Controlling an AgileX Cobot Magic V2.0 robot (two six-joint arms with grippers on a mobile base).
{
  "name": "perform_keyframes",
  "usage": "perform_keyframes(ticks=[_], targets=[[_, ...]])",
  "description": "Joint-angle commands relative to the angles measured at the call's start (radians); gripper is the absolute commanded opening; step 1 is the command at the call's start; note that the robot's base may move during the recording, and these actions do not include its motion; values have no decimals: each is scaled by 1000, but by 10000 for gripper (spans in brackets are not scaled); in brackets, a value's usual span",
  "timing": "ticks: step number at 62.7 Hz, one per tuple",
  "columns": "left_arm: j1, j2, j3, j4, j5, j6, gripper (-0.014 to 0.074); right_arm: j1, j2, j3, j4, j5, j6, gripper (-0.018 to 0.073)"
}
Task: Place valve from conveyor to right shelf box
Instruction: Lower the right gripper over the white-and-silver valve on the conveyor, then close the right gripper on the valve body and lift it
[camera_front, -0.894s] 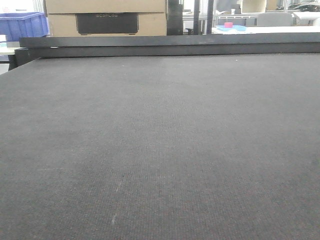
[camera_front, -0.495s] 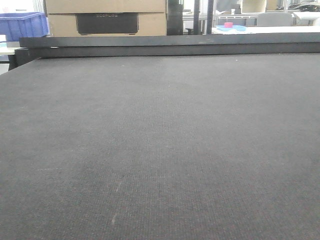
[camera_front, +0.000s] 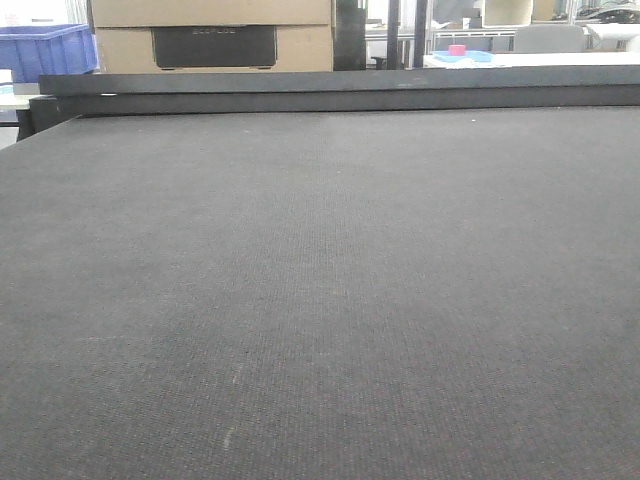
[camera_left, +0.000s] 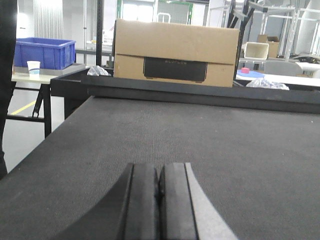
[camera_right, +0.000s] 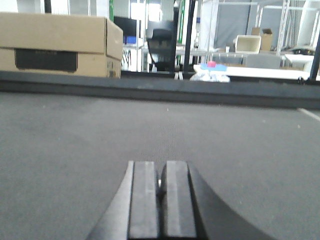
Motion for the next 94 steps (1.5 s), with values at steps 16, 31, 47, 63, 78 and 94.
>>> perform_keyframes(ticks=[16,31,47,63,78,94], targets=[[4,-5,-37,1,-8,-4,-111,-7,-9,0,-4,-63,-1,-168],[4,-1,-230,1,237,-4,-111,-7,-9,-137,-4,61,-1,-168],[4,217,-416,1,356,-4,-111,-7,123,-363,-4,350,-1,-168],[4,583,-629,1,534,-4,-111,-7,436,-583,-4,550,-1,-168],[4,921,-880,1,756,-4,-111,-7,759,-810,-4,818,-1,-168],[4,1080,-966,1,762,-4,-111,-7,1003,-971,-4,1022,-1,-168]])
